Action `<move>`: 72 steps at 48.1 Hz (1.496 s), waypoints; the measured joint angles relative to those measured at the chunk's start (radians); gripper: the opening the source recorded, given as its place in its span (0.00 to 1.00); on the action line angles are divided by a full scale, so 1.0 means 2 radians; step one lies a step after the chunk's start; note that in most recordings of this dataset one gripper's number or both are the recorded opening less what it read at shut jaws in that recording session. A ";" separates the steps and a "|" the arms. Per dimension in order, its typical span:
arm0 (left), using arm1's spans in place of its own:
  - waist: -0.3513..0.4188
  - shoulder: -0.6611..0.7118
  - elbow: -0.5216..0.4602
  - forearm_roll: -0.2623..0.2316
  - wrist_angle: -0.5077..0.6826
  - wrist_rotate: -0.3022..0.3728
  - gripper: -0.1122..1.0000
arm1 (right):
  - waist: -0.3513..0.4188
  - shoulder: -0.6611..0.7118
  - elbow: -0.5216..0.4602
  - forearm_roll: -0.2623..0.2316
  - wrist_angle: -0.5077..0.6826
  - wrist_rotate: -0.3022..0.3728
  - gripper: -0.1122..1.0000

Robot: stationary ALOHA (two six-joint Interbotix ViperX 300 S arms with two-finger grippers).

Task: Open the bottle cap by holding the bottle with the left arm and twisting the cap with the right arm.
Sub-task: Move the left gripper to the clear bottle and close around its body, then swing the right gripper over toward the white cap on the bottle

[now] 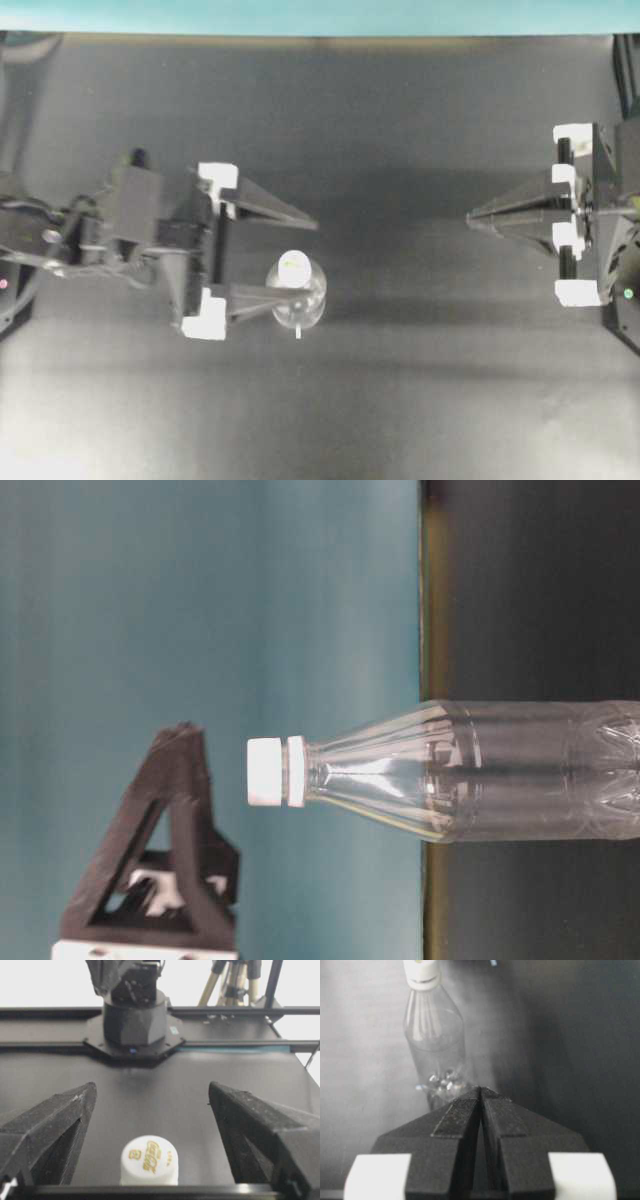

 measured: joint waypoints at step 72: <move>0.000 0.206 -0.011 0.000 0.019 -0.009 0.84 | -0.003 0.048 -0.054 0.025 0.181 0.042 0.17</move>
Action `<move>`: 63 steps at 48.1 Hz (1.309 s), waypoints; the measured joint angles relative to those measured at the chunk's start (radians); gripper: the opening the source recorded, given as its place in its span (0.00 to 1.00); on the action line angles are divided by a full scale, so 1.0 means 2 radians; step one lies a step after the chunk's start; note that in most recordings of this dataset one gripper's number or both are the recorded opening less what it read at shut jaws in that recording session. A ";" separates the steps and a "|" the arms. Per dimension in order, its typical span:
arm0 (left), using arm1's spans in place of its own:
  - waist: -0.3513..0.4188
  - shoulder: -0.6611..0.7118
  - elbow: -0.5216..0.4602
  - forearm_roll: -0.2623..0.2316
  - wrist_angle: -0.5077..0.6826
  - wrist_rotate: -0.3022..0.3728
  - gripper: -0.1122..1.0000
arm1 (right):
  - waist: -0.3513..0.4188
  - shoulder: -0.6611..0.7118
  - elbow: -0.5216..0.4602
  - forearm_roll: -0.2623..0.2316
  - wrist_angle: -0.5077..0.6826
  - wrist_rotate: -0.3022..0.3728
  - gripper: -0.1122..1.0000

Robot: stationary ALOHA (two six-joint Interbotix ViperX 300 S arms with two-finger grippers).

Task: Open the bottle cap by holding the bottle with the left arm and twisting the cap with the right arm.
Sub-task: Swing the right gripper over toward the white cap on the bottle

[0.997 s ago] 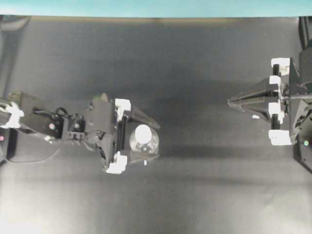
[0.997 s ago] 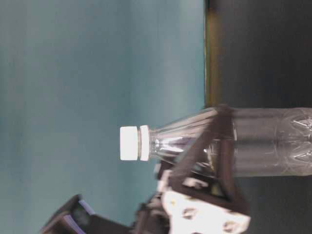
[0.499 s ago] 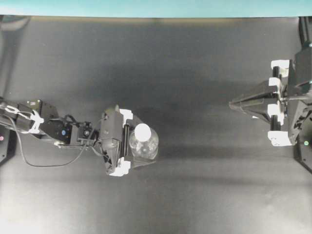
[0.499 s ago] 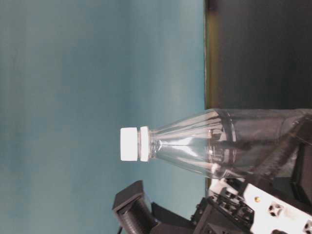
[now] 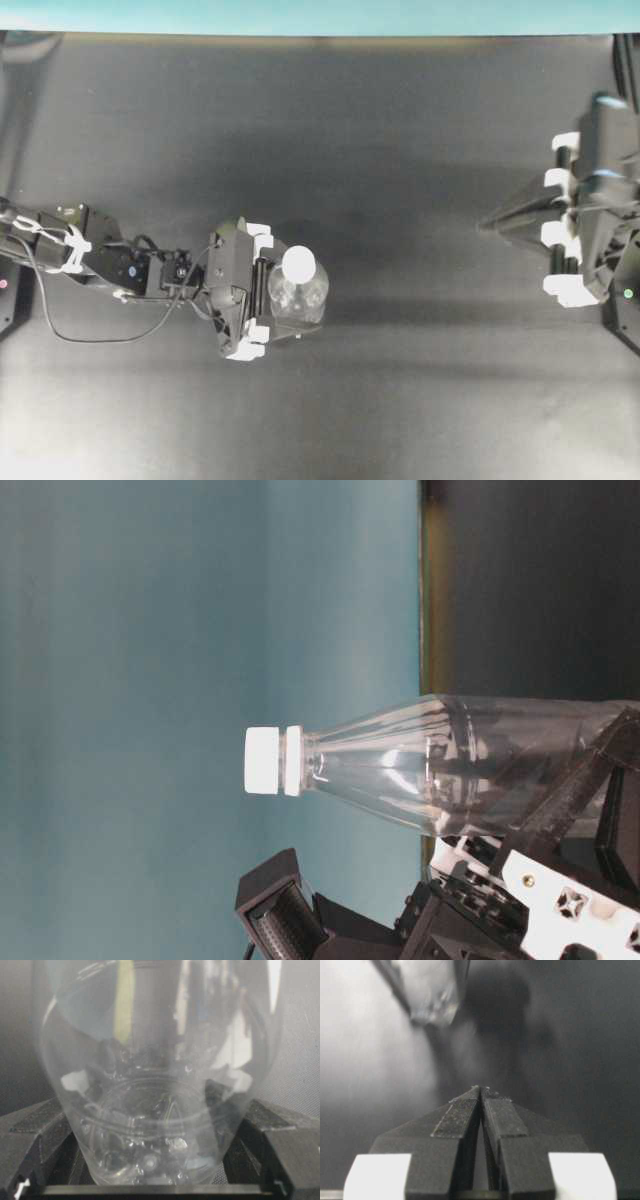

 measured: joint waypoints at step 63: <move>0.001 0.000 0.004 0.000 -0.006 0.020 0.84 | 0.028 0.473 -0.606 0.038 0.423 0.308 0.80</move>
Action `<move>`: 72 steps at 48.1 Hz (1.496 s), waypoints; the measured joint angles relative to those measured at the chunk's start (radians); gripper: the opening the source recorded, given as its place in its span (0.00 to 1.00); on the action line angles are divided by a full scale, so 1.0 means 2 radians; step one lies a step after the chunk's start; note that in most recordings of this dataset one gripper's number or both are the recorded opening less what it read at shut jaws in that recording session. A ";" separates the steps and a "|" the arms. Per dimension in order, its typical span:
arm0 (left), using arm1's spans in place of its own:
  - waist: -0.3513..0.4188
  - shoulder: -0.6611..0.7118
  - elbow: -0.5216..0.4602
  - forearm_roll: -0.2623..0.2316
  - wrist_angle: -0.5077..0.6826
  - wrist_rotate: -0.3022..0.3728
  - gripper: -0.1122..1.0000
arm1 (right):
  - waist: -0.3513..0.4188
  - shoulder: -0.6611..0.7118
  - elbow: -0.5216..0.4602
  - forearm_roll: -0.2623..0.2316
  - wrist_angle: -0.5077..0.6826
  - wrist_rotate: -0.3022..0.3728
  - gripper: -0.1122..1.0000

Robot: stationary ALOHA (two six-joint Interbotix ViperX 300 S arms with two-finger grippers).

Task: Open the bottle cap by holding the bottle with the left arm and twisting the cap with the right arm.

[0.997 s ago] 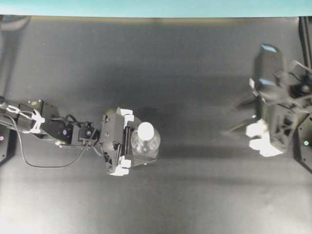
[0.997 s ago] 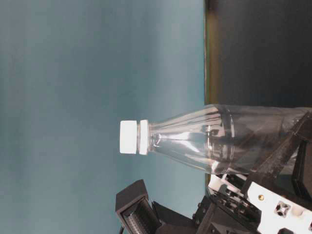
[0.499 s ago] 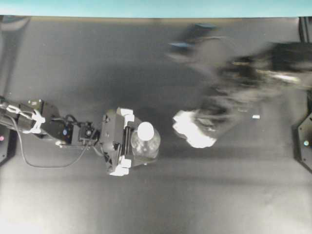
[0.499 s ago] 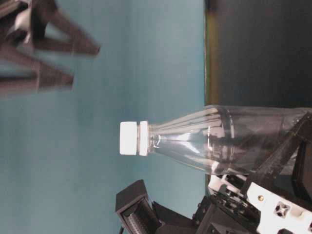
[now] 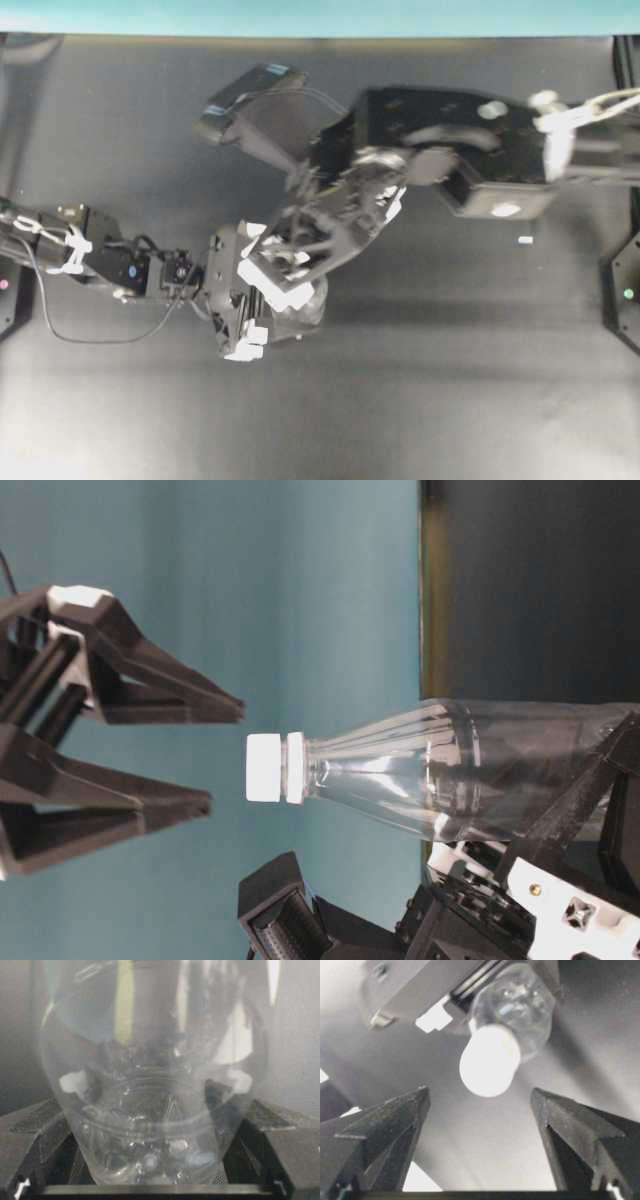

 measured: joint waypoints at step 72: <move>0.000 0.000 0.000 0.000 0.002 0.001 0.84 | -0.006 0.033 -0.031 0.000 0.037 -0.447 0.43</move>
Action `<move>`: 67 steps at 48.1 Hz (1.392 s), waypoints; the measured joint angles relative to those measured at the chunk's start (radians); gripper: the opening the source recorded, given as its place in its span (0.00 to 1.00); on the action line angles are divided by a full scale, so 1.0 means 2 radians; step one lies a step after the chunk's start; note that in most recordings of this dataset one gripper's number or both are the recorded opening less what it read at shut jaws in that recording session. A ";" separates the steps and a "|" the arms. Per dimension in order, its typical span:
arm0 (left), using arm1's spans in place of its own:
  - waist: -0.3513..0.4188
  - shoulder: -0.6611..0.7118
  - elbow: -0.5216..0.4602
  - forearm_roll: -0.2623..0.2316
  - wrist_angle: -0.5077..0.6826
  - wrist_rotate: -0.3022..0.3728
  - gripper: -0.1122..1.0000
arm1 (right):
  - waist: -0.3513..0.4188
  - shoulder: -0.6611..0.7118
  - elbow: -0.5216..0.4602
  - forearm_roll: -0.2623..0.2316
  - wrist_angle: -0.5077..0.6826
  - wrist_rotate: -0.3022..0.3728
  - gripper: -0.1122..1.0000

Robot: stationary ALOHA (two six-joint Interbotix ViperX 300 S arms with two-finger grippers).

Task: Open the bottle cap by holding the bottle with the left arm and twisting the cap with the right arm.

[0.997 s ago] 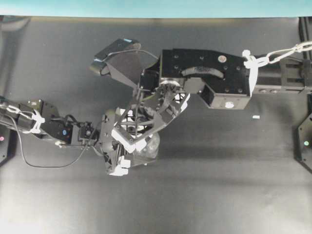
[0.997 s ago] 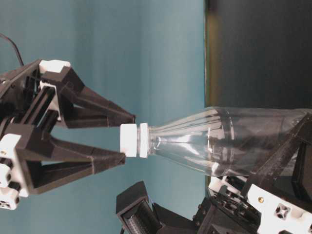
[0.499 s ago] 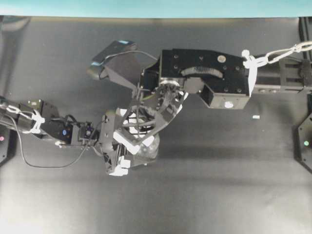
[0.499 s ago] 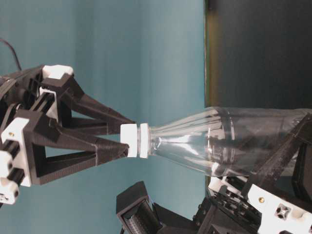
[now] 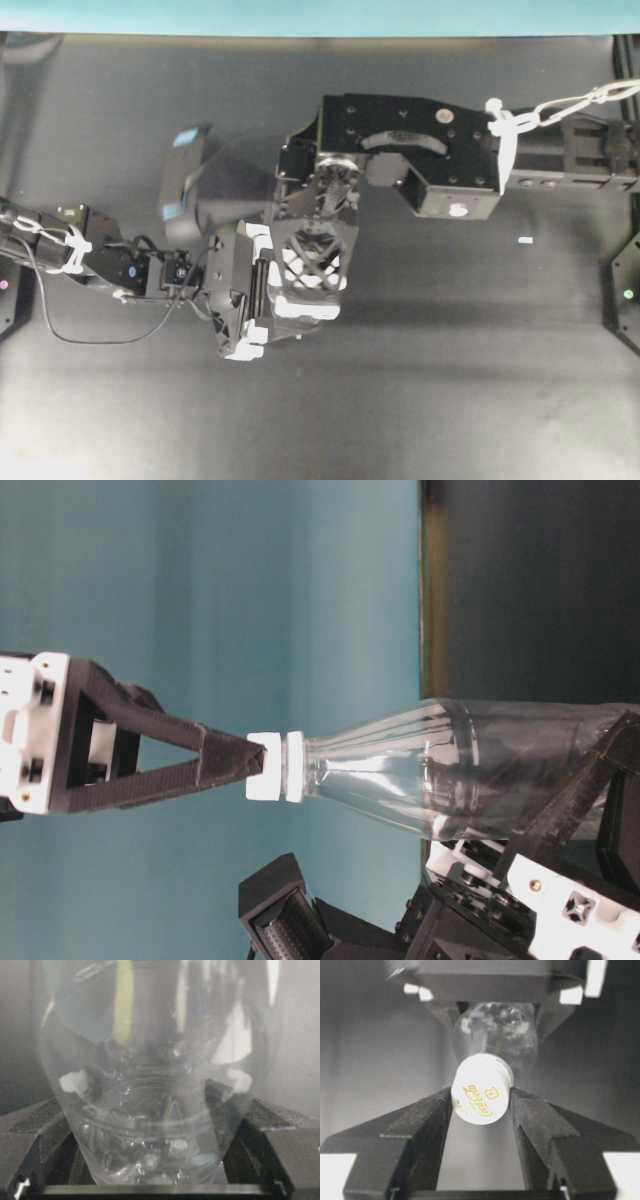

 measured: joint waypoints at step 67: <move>0.000 0.000 0.001 0.000 0.005 -0.001 0.84 | 0.000 -0.023 0.058 -0.010 -0.028 -0.222 0.75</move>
